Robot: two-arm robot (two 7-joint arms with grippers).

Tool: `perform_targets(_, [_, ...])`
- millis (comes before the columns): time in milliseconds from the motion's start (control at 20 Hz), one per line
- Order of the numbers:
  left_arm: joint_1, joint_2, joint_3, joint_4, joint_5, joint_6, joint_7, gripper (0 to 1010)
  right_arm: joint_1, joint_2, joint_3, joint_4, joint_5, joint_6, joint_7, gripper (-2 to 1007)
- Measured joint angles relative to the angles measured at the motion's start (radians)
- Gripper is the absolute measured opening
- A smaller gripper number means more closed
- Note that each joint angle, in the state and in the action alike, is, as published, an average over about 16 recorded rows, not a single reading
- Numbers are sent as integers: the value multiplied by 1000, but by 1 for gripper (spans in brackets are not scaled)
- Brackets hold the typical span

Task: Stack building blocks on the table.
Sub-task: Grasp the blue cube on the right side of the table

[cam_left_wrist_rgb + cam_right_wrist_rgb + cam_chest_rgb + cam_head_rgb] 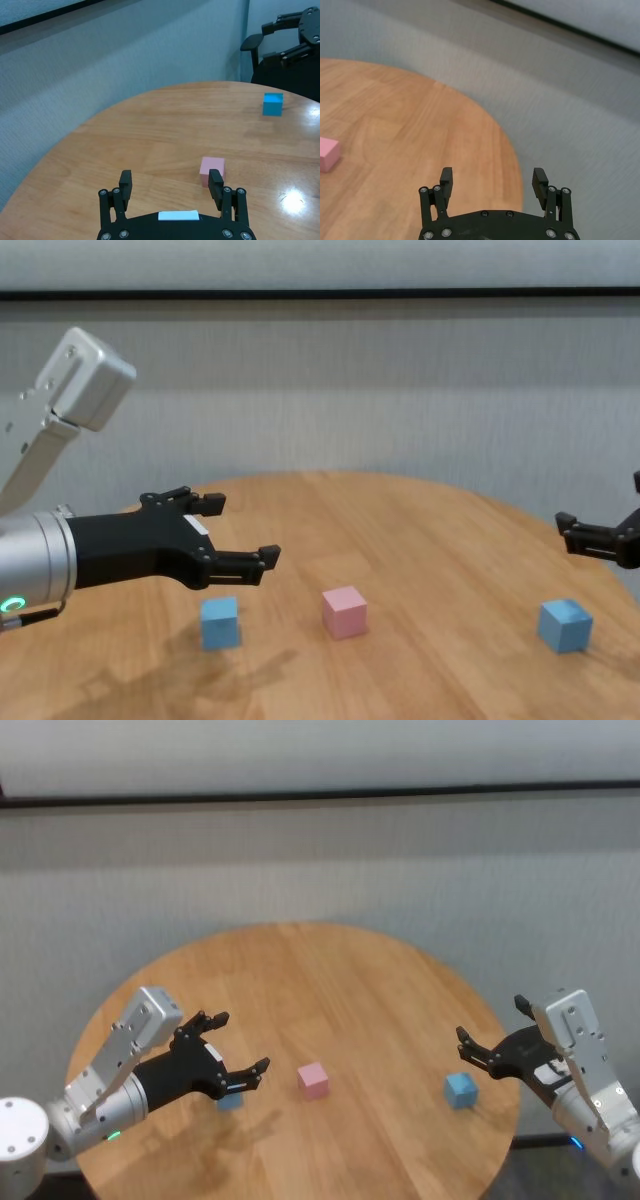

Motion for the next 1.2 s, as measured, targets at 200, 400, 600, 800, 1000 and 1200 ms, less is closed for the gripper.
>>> perform_targets(200, [-1,-1,0,2,0,-1,0,1003,0,-28,9,3,21,43,9,1001])
perform_targets(400, [-2,-2,1,3,1,-1,0,1003,0,-57,22,7,40,85,8,1001])
perform_targets(600, [-3,-3,1,4,1,-2,0,1003,0,-84,34,7,51,119,1,1001])
perform_targets(800, [-3,-3,1,5,1,-2,0,1003,-5,-106,46,-6,57,148,-6,1001])
perform_targets(1000, [-3,-4,1,5,1,-2,0,1003,-18,-120,60,-27,62,172,-11,1001])
perform_targets(1200, [-4,-4,1,6,1,-3,0,1003,-39,-128,76,-59,66,199,-13,1001])
